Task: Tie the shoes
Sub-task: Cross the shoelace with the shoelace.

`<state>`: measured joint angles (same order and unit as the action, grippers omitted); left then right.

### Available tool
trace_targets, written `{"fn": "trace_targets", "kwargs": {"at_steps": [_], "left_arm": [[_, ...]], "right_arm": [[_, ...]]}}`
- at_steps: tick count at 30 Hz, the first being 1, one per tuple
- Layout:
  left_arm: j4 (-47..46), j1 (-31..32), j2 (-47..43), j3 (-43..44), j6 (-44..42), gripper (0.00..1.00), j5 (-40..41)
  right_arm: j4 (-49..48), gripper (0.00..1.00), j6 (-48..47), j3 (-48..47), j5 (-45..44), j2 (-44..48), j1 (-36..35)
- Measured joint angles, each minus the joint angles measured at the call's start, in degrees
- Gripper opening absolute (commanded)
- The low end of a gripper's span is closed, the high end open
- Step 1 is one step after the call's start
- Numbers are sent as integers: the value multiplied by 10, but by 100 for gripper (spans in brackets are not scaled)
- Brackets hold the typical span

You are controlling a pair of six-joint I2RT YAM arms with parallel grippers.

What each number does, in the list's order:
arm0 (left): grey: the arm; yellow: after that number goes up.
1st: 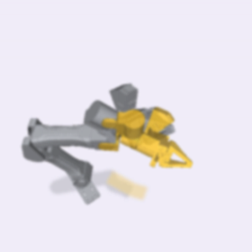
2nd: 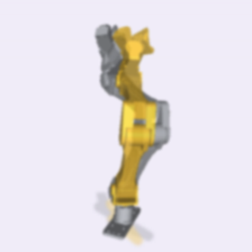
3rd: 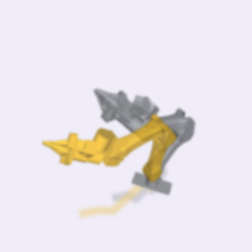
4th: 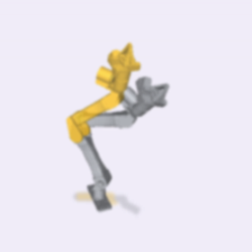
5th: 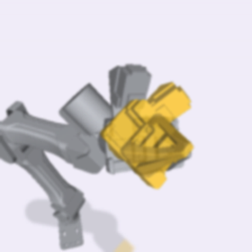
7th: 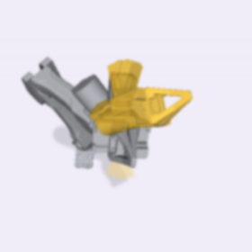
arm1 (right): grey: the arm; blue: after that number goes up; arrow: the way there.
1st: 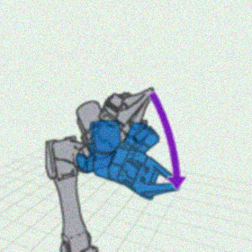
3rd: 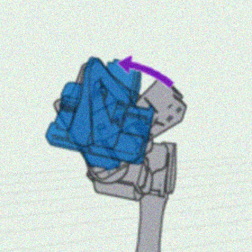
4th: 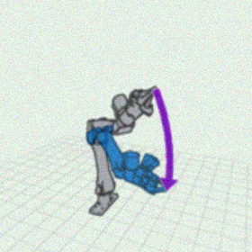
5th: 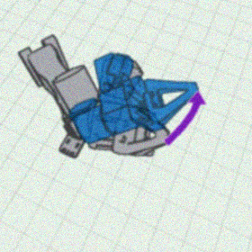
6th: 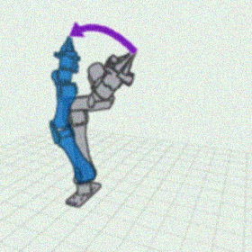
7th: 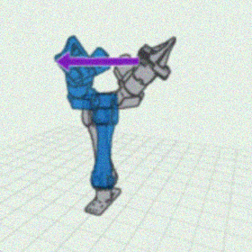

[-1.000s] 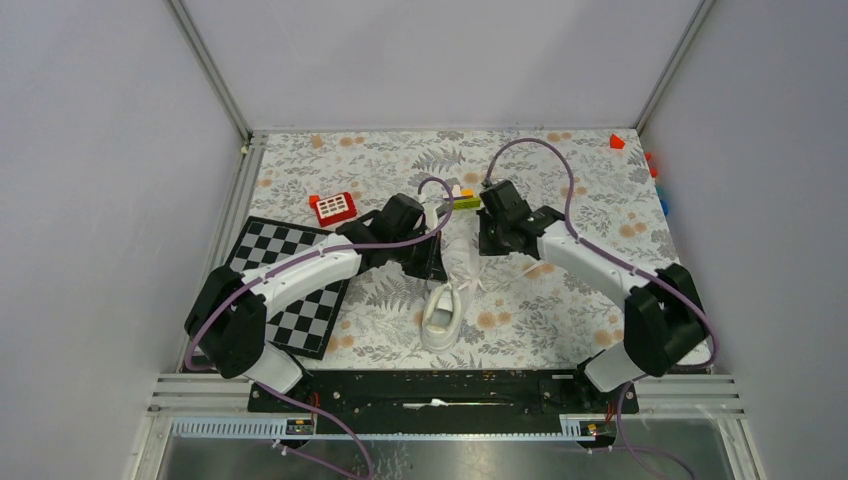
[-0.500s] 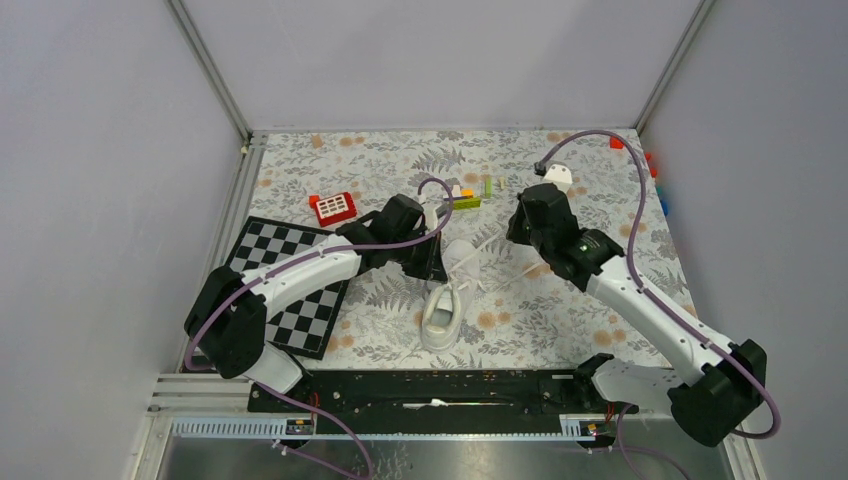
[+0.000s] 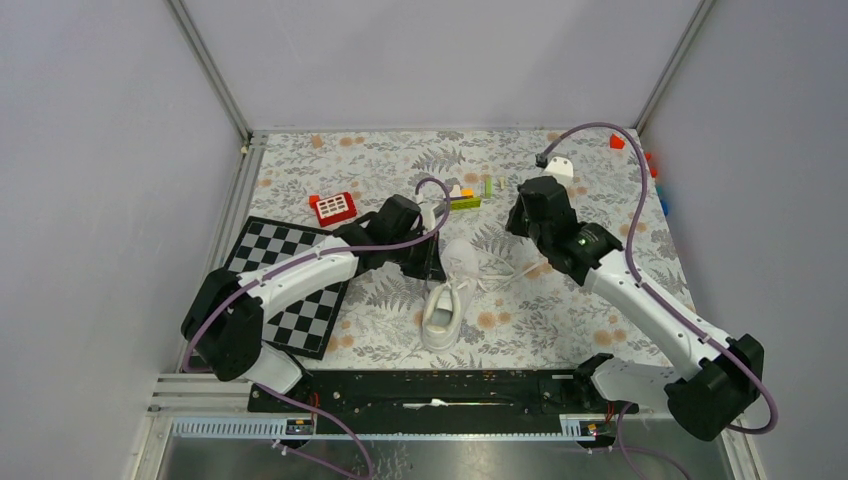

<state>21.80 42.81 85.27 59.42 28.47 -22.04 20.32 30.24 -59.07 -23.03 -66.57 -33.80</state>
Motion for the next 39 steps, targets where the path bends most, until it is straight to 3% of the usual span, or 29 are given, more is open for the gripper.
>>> {"fn": "trace_targets", "kwargs": {"at_steps": [4, 7, 11, 17, 20, 23, 29, 39], "left_arm": [[0, 0, -2, 0, 0, 12, 3], [3, 0, -6, 0, 1, 18, 4], [10, 0, -6, 0, 0, 27, 5], [16, -1, -9, 0, -2, 56, 5], [21, -1, -16, 0, -3, 65, 7], [23, -4, -26, 0, -4, 64, 9], [23, -29, -29, 0, 22, 44, 19], [31, -92, 21, 27, 71, 43, 42]], "right_arm": [[6, 33, -2, -32, 14, -31, 1], [15, 46, 10, -35, 59, -54, 2], [0, 47, 54, 19, 156, -58, 2], [-14, 47, 112, 102, 258, -57, 2], [-22, 47, 128, 105, 279, -58, 2], [-37, 47, 138, 104, 297, -63, 2], [-46, 47, 147, 103, 308, -78, 2], [-39, 45, 155, 81, 315, -105, 2]]}}
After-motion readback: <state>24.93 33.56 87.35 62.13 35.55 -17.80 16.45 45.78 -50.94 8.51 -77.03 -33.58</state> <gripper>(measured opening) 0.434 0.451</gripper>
